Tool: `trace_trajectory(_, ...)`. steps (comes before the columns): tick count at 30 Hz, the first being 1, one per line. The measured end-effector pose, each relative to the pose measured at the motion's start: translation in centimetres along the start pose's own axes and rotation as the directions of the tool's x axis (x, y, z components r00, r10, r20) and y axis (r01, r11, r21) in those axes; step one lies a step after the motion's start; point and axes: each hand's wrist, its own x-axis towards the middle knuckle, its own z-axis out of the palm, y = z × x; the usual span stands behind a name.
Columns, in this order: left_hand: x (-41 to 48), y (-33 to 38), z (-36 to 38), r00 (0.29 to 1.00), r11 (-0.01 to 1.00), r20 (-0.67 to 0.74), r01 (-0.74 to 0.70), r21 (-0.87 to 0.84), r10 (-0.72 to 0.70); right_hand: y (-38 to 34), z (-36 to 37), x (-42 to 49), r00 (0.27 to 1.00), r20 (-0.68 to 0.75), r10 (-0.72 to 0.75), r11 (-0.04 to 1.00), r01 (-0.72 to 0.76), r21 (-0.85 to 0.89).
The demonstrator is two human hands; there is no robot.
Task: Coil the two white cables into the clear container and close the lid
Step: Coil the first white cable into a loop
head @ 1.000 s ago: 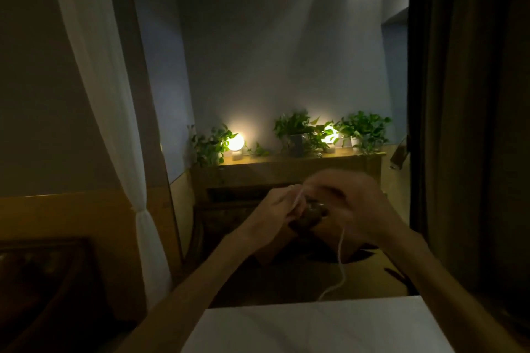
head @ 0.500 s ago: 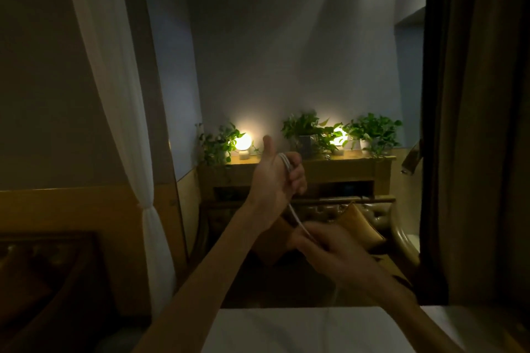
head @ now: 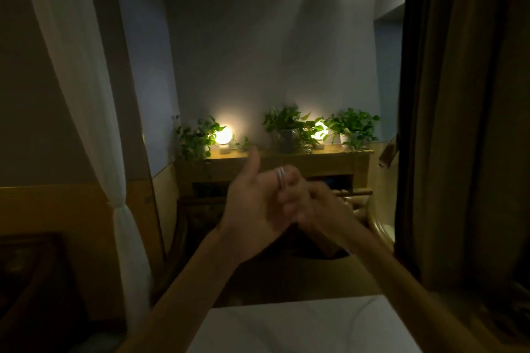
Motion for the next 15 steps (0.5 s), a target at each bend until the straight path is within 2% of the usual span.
trace_trajectory(2,1.4,1.7,-2.1,0.987,0.998,-0.151,-0.057,0.002,0.057,1.3,1.6,-1.2,0.999,0.027,0.023,0.988,-0.019,-0.153)
trace_trajectory(4,2.5,2.7,-4.6,0.945,0.995,-0.32,-0.041,0.088,0.067,2.0,2.2,-2.5,0.987,0.158,0.014,0.952,0.035,-0.304)
trace_trajectory(6,2.9,2.5,-6.8,0.905,0.984,-0.422,0.027,0.177,0.051,1.5,1.6,-3.3,0.969,0.246,0.021,0.867,0.105,-0.488)
trace_trajectory(7,2.7,1.9,-7.6,0.902,0.975,-0.432,0.082,0.209,0.017,1.3,1.0,-3.3,0.968,0.25,-0.007,0.791,0.158,-0.591)
trace_trajectory(10,1.3,-1.0,-7.2,0.939,0.917,-0.283,0.279,0.287,-0.197,-0.4,-0.8,-1.9,0.971,0.123,-0.204,0.65,0.228,-0.725)
trace_trajectory(12,0.3,-2.4,-5.7,0.939,0.89,-0.132,0.344,0.298,-0.318,-0.8,-2.5,-0.2,0.932,0.029,-0.361,0.585,0.25,-0.771)
trace_trajectory(13,-0.3,-2.7,-4.8,0.936,0.895,-0.081,0.351,0.274,-0.342,-0.9,-3.0,0.4,0.917,-0.015,-0.399,0.622,0.258,-0.74)
trace_trajectory(15,-1.1,-2.2,-3.5,0.942,0.93,0.01,0.33,0.164,-0.336,-0.4,-3.3,1.6,0.94,-0.071,-0.333,0.821,0.252,-0.512)
